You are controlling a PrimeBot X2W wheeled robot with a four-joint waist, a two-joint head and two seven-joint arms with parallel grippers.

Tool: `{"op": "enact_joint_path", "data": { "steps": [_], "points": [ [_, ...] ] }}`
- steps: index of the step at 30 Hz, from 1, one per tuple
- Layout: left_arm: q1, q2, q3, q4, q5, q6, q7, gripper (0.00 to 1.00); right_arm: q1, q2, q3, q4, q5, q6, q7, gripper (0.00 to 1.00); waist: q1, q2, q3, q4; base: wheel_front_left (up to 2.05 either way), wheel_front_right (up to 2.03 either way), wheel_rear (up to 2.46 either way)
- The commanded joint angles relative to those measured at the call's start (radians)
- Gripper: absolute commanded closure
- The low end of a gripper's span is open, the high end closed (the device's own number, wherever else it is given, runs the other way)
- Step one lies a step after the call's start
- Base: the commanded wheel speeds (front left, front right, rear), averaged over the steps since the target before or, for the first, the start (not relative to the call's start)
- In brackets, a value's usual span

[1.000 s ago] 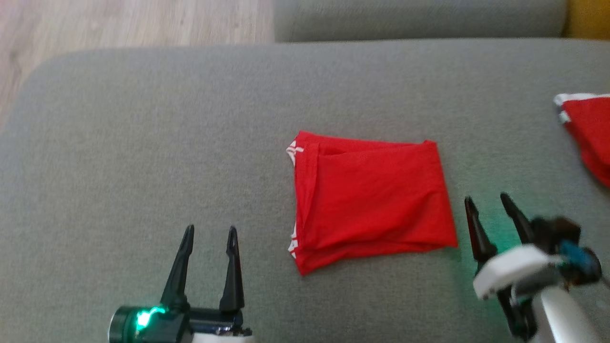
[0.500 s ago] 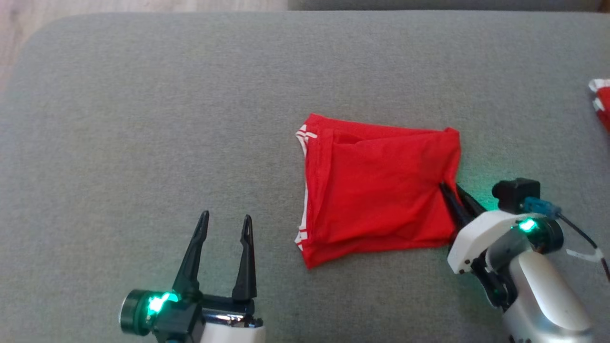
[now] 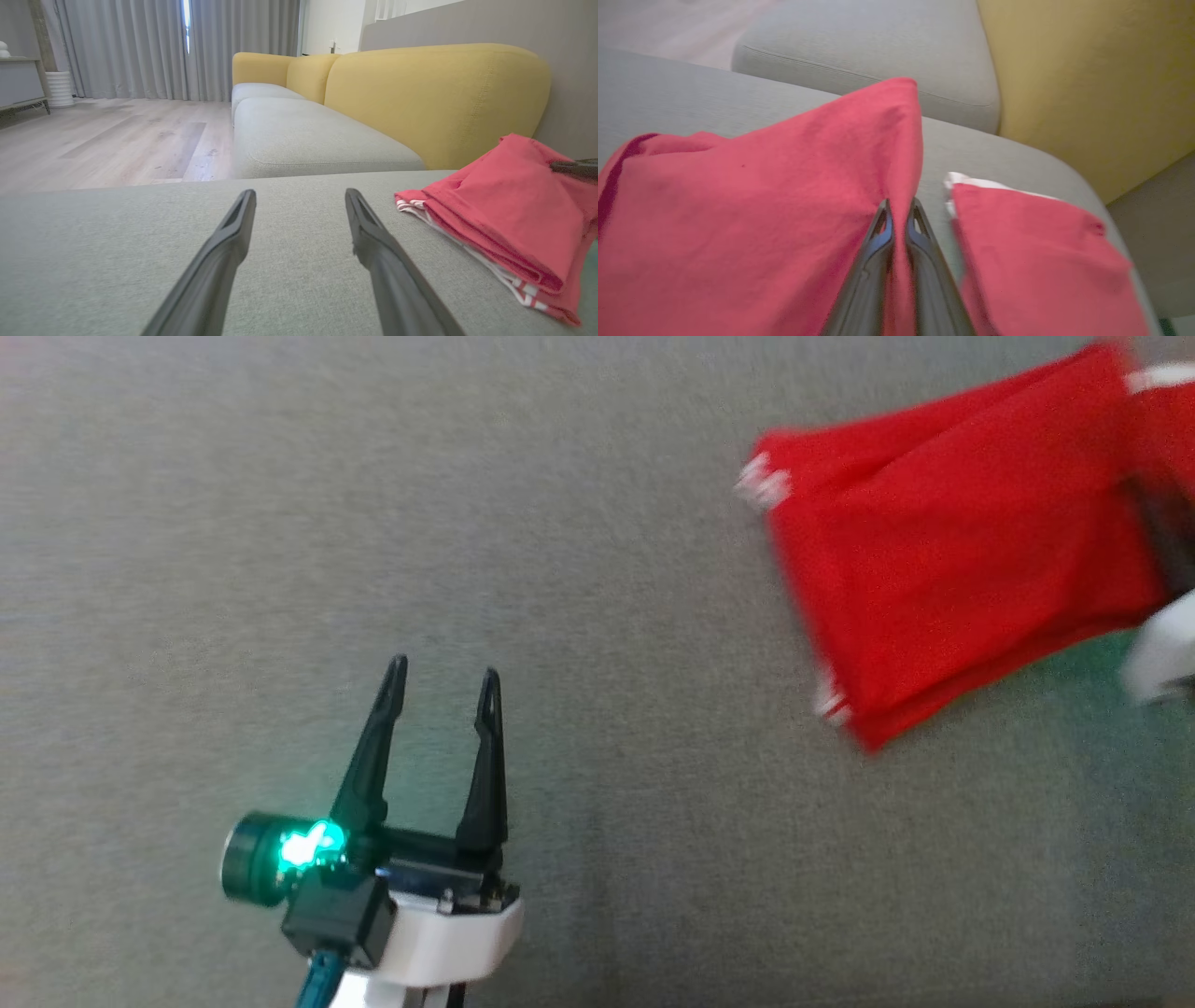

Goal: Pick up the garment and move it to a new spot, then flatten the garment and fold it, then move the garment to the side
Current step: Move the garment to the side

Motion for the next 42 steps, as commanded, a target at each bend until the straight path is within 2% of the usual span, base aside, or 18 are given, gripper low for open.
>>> {"op": "enact_joint_path", "data": {
  "steps": [1, 6, 9, 10, 11, 14, 17, 18, 21, 25, 26, 30, 33, 37, 40, 42],
  "points": [
    [-0.035, -0.007, 0.023, -0.036, 0.007, -0.008, -0.005, 0.00, -0.008, -0.081, -0.032, -0.066, -0.005, 0.003, 0.029, 1.00, -0.0002, 0.0000, 0.067, -0.049, 0.00, 0.00, 0.00],
    [-0.080, -0.007, 0.026, -0.037, -0.005, -0.027, -0.005, 0.00, 0.007, -0.242, -0.173, -0.166, -0.019, 0.003, 0.117, 1.00, -0.0002, 0.0000, 0.121, -0.076, 0.00, 0.00, 0.00],
    [-0.103, -0.007, 0.027, -0.035, -0.008, -0.032, -0.005, 0.00, 0.023, -0.306, -0.263, -0.209, -0.037, 0.003, 0.148, 1.00, -0.0002, 0.0000, 0.142, -0.086, 0.00, 0.00, 0.00],
    [-0.110, -0.007, 0.025, -0.036, -0.011, -0.034, -0.005, 0.00, 0.031, -0.317, -0.290, -0.220, -0.045, 0.003, 0.158, 0.75, -0.0002, 0.0000, 0.147, -0.087, 0.00, 0.00, 0.00],
    [-0.117, -0.007, 0.023, -0.035, -0.012, -0.037, -0.005, 0.00, 0.040, -0.323, -0.314, -0.230, -0.053, 0.003, 0.168, 0.00, -0.0002, 0.0000, 0.150, -0.087, 0.00, 0.00, 0.00],
    [-0.136, -0.007, 0.019, -0.029, -0.025, -0.041, -0.005, 0.00, 0.077, -0.311, -0.347, -0.269, -0.062, 0.003, 0.198, 0.00, -0.0002, 0.0000, 0.147, -0.080, 0.00, 0.00, 0.00],
    [-0.146, -0.007, 0.011, -0.020, -0.036, -0.043, -0.005, 0.00, 0.117, -0.261, -0.340, -0.317, -0.062, 0.003, 0.205, 0.00, -0.0002, 0.0000, 0.123, -0.063, 0.00, 0.00, 0.00],
    [-0.144, -0.007, 0.003, -0.011, -0.043, -0.045, -0.005, 0.00, 0.147, -0.207, -0.312, -0.343, -0.057, 0.003, 0.196, 0.00, -0.0002, 0.0000, 0.093, -0.047, 0.00, 0.00, 0.00],
    [-0.128, -0.007, 0.000, 0.001, -0.056, -0.047, -0.005, 0.00, 0.193, -0.101, -0.245, -0.363, -0.043, 0.003, 0.163, 0.00, -0.0002, 0.0000, 0.033, -0.017, 0.00, 0.00, 0.00],
    [-0.085, -0.007, 0.013, 0.037, -0.067, -0.039, -0.005, 0.00, 0.260, 0.055, -0.148, -0.299, -0.046, 0.003, 0.082, 0.00, -0.0002, 0.0000, -0.072, 0.029, 0.00, 0.00, 0.00],
    [-0.085, -0.007, 0.013, 0.037, -0.067, -0.039, -0.005, 0.00, 0.260, 0.055, -0.148, -0.299, -0.046, 0.003, 0.082, 0.00, -0.0002, 0.0000, -0.072, 0.029, 0.00, 0.00, 0.00],
    [-0.025, -0.007, 0.020, 0.071, -0.074, -0.031, -0.005, 0.00, 0.320, 0.196, -0.063, -0.197, -0.010, 0.003, -0.076, 0.00, -0.0002, 0.0000, -0.182, 0.077, 0.00, 0.00, 0.00],
    [0.023, -0.007, 0.038, 0.068, -0.081, -0.030, -0.005, 0.00, 0.363, 0.269, -0.016, -0.127, 0.008, 0.003, -0.217, 0.00, -0.0002, 0.0000, -0.252, 0.101, 0.00, 0.00, 0.00],
    [0.096, -0.007, 0.065, 0.058, -0.085, -0.040, -0.005, 0.00, 0.420, 0.315, 0.028, -0.039, -0.050, 0.003, -0.399, 0.00, -0.0002, 0.0000, -0.335, 0.114, 0.00, 0.00, 0.00],
    [0.149, -0.007, 0.087, 0.058, -0.074, -0.049, -0.005, 0.00, 0.465, 0.353, 0.025, -0.002, -0.096, 0.003, -0.447, 0.00, -0.0002, 0.0000, -0.377, 0.113, 0.00, 0.00, 0.00],
    [0.174, -0.007, 0.099, 0.056, -0.066, -0.055, -0.005, 0.00, 0.494, 0.372, 0.007, -0.027, -0.129, 0.003, -0.453, 0.00, -0.0002, 0.0000, -0.395, 0.114, 0.00, 0.00, 0.00]
  ]
}}
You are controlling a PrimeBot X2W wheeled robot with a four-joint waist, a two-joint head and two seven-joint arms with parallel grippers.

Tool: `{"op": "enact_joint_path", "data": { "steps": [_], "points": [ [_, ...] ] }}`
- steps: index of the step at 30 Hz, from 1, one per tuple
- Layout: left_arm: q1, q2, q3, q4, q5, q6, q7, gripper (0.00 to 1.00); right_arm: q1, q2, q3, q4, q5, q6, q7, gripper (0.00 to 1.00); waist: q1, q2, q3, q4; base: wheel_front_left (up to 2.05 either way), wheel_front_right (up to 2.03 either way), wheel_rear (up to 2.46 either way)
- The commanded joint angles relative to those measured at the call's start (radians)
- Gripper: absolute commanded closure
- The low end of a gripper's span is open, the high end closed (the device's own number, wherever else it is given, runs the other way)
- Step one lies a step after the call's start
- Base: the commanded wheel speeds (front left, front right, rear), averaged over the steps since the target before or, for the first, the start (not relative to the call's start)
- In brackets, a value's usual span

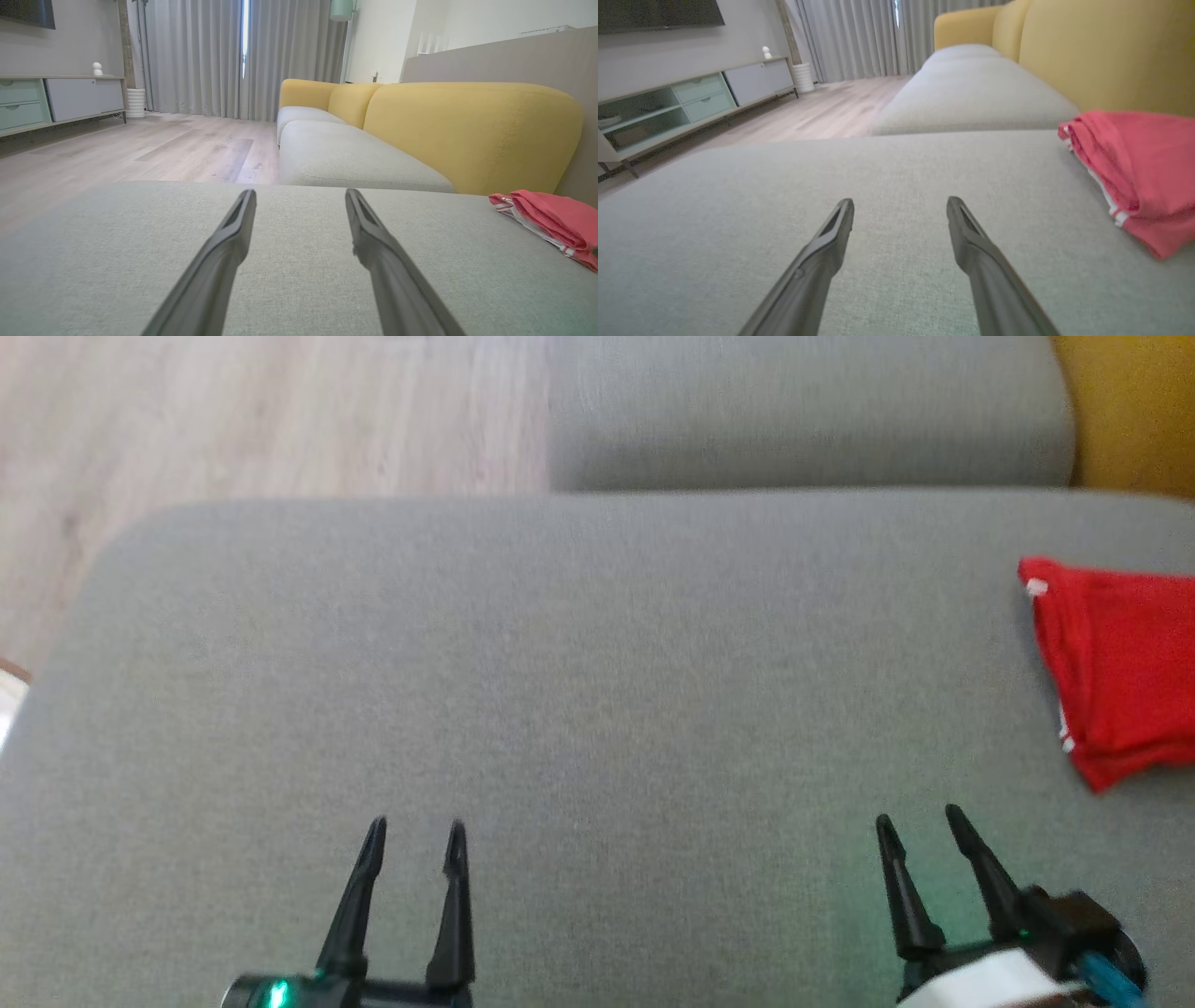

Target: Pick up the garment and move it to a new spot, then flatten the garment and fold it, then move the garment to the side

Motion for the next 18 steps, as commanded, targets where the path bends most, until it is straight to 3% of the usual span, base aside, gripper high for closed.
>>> {"op": "enact_joint_path", "data": {
  "steps": [1, 8, 18],
  "points": [
    [-0.024, -0.006, 0.041, -0.036, 0.011, -0.003, -0.005, 0.00, -0.013, -0.001, 0.002, -0.068, -0.017, 0.003, -0.013, 0.00, 0.0003, 0.0000, -0.045, 0.017, 0.00, 0.00, 0.00],
    [0.034, -0.006, 0.087, -0.031, 0.016, -0.019, -0.005, 0.00, 0.127, 0.039, -0.077, -0.225, -0.059, 0.003, -0.013, 0.00, 0.0003, 0.0000, -0.093, 0.017, 0.00, 0.00, 0.00],
    [0.063, -0.006, 0.137, -0.014, 0.024, -0.037, -0.005, 0.00, 0.164, 0.043, -0.082, -0.254, -0.057, 0.003, -0.014, 0.00, 0.0003, 0.0000, -0.111, 0.010, 0.00, 0.00, 0.00]
  ]
}}
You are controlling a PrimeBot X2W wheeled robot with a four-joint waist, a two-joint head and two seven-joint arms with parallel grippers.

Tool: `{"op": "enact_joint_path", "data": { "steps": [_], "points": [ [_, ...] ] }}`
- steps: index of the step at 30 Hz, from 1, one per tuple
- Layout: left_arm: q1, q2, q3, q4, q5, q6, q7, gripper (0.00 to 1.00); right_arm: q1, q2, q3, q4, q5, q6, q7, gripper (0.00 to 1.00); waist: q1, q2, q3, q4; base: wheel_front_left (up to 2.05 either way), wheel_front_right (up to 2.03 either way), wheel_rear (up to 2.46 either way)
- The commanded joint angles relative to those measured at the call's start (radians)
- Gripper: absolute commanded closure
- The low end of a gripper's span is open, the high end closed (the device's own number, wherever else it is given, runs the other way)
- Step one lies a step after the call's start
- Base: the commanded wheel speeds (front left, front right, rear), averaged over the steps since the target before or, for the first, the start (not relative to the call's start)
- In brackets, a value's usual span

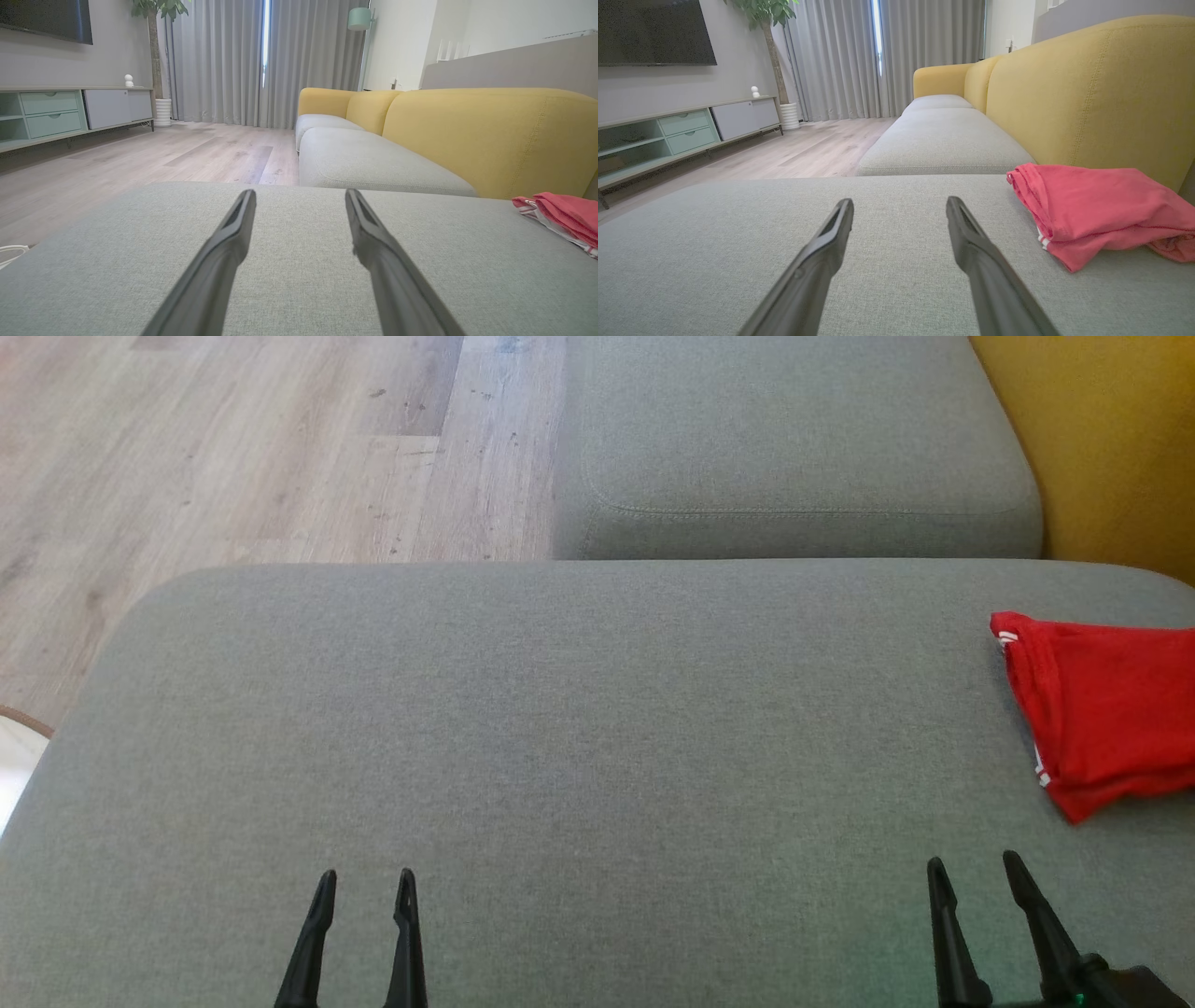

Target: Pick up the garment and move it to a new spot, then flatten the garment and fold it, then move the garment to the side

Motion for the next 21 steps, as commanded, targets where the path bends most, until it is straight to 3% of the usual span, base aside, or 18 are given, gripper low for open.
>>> {"op": "enact_joint_path", "data": {
  "steps": [1, 14, 15, 21],
  "points": [
    [-0.032, -0.007, 0.037, -0.025, 0.010, -0.006, -0.005, 0.00, -0.033, -0.010, 0.020, -0.037, 0.010, 0.003, -0.011, 0.00, 0.0001, -0.0001, 0.000, 0.000, 0.00, 0.00, 0.00],
    [-0.034, -0.007, 0.039, -0.020, 0.046, -0.013, -0.005, 0.00, -0.035, -0.010, 0.011, -0.036, 0.026, 0.003, -0.011, 0.00, 0.0001, -0.0001, -0.007, 0.001, 0.00, 0.00, 0.00],
    [0.000, 0.000, 0.007, 0.014, 0.041, -0.013, 0.000, 1.00, 0.000, 0.000, -0.011, -0.002, 0.020, 0.000, 0.000, 1.00, 0.0001, -0.0001, -0.007, 0.001, 0.00, 0.00, 0.00],
    [0.019, 0.000, 0.004, 0.106, 0.037, -0.012, 0.001, 1.00, 0.005, 0.000, -0.008, 0.096, 0.023, 0.000, 0.005, 1.00, 0.0001, -0.0001, -0.007, 0.000, 0.00, 0.00, 0.00]
  ]
}}
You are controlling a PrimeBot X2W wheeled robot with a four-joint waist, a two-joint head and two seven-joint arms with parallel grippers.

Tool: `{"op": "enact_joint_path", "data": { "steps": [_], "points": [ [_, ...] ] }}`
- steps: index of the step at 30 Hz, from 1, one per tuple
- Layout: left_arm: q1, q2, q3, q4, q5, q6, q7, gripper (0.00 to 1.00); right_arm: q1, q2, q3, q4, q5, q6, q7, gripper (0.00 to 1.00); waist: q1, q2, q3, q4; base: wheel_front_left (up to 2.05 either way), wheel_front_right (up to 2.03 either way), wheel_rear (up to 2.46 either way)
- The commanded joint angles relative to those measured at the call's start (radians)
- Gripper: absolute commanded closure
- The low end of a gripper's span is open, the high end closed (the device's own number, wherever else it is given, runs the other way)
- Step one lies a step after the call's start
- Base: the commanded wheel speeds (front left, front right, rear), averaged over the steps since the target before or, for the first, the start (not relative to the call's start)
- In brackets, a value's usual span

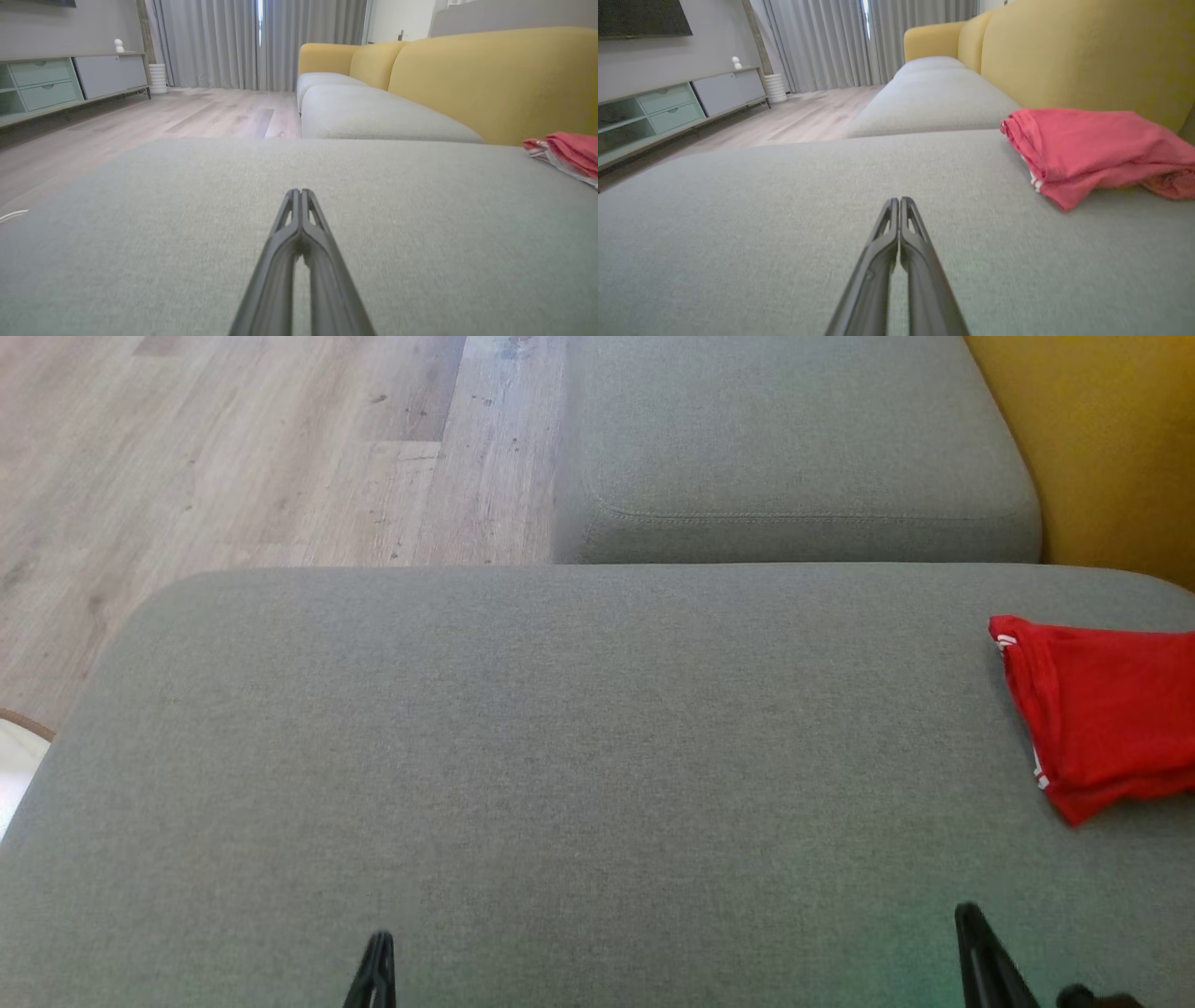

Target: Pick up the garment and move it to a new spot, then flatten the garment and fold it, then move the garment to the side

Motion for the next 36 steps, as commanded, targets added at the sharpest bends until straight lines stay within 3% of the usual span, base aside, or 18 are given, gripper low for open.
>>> {"op": "enact_joint_path", "data": {
  "steps": [1, 36],
  "points": [
    [-0.006, 0.001, 0.002, -0.016, -0.016, -0.001, 0.002, 1.00, -0.004, -0.001, 0.000, -0.014, 0.015, 0.000, 0.002, 1.00, 0.0000, 0.0000, 0.001, -0.001, 0.00, 0.00, 0.00],
    [-0.120, 0.021, 0.060, 0.028, -0.460, -0.048, 0.082, 1.00, -0.126, -0.023, -0.008, 0.022, 0.453, 0.001, 0.082, 1.00, 0.0000, 0.0000, 0.033, -0.030, 0.00, 0.00, 0.00]
  ]
}}
